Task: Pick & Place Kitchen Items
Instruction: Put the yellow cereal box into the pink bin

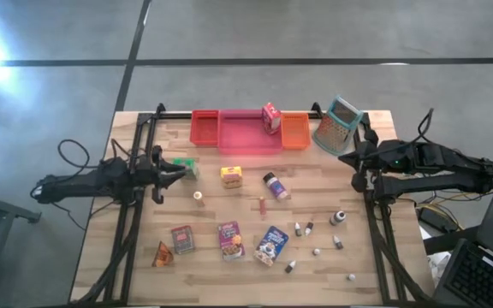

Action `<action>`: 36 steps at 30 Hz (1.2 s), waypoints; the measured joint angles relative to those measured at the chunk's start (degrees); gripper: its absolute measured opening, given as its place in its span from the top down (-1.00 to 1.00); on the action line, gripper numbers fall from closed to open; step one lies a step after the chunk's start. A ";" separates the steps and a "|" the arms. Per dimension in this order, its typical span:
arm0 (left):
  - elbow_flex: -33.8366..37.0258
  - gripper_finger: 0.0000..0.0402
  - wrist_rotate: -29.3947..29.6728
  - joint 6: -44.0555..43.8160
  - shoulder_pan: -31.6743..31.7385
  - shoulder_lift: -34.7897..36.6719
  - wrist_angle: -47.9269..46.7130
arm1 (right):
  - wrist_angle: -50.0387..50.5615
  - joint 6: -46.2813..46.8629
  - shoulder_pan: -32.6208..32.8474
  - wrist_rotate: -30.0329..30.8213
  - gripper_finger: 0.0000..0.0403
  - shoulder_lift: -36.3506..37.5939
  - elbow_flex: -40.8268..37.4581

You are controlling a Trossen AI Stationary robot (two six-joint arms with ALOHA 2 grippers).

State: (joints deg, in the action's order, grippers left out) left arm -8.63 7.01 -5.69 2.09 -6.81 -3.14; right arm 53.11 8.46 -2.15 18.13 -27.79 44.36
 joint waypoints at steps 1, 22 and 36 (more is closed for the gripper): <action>-1.18 0.36 0.10 0.01 0.04 -1.15 -0.85 | 0.05 -0.10 0.00 0.01 0.96 0.00 0.00; -34.67 -0.15 5.72 2.73 0.23 -45.85 -16.10 | 0.08 0.05 0.00 -0.07 0.96 -0.02 0.00; -50.36 -0.42 2.90 6.61 2.76 -65.14 -26.96 | 0.13 -0.06 0.00 -0.07 0.96 -0.04 0.00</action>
State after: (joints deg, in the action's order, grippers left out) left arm -58.99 9.91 0.91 4.85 -71.95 -30.10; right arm 53.23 8.40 -2.15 18.06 -27.83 44.36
